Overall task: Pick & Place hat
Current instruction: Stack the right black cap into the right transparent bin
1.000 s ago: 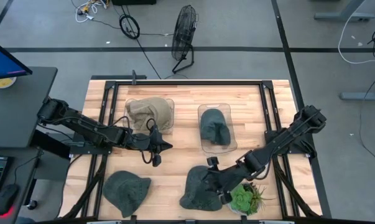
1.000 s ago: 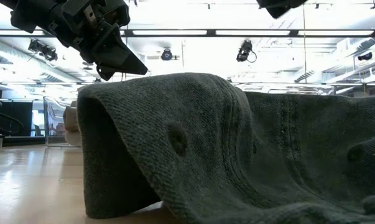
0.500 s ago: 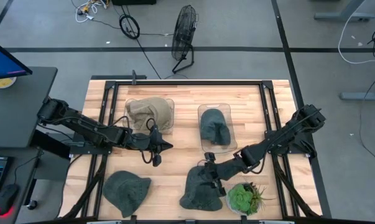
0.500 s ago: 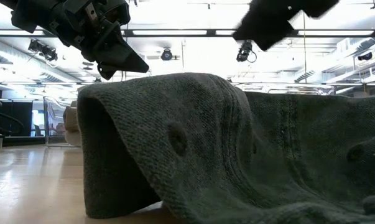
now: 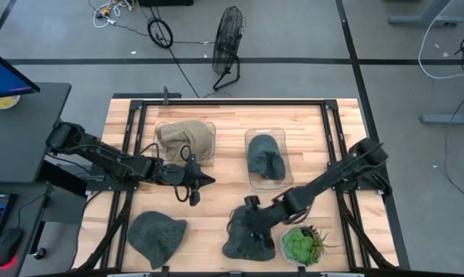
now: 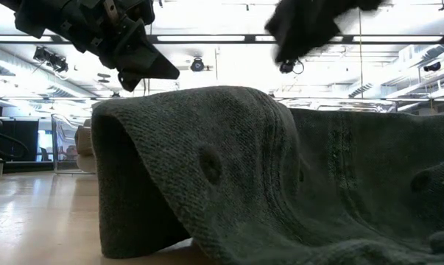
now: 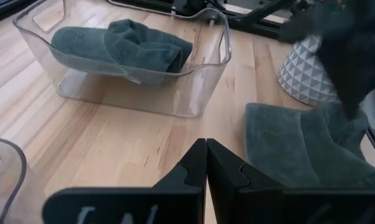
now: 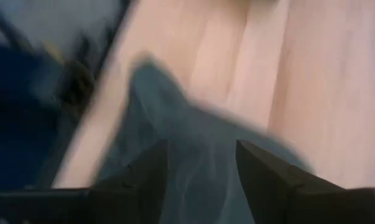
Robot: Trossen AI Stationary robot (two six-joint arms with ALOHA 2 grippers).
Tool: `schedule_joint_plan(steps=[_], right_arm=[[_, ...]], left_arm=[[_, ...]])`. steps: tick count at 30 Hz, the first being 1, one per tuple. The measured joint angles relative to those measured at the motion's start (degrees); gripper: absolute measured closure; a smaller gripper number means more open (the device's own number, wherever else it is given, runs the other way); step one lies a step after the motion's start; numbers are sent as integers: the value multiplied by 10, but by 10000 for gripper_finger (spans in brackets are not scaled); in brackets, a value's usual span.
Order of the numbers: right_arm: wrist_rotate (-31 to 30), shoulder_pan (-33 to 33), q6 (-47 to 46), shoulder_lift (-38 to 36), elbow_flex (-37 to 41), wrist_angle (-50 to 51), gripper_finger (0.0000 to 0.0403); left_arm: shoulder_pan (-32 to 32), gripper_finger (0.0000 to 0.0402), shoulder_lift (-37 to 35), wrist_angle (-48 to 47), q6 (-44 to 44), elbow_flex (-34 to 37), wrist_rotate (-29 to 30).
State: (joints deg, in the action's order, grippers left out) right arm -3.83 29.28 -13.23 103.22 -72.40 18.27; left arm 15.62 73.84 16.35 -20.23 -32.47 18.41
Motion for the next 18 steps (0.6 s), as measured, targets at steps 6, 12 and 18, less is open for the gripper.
schedule_joint_plan(steps=[6, 12, 18], right_arm=[[22, 2, -11, 72, -64, 89, 213], [-1, 2, -9, 77, -65, 106, 213], [-1, 2, 3, 89, -65, 131, 213]], left_arm=[[0, 388, 0, -4, 3, 0, 0], [0, 388, 0, -7, 5, 0, 0], [0, 388, 0, -14, 5, 0, 0]])
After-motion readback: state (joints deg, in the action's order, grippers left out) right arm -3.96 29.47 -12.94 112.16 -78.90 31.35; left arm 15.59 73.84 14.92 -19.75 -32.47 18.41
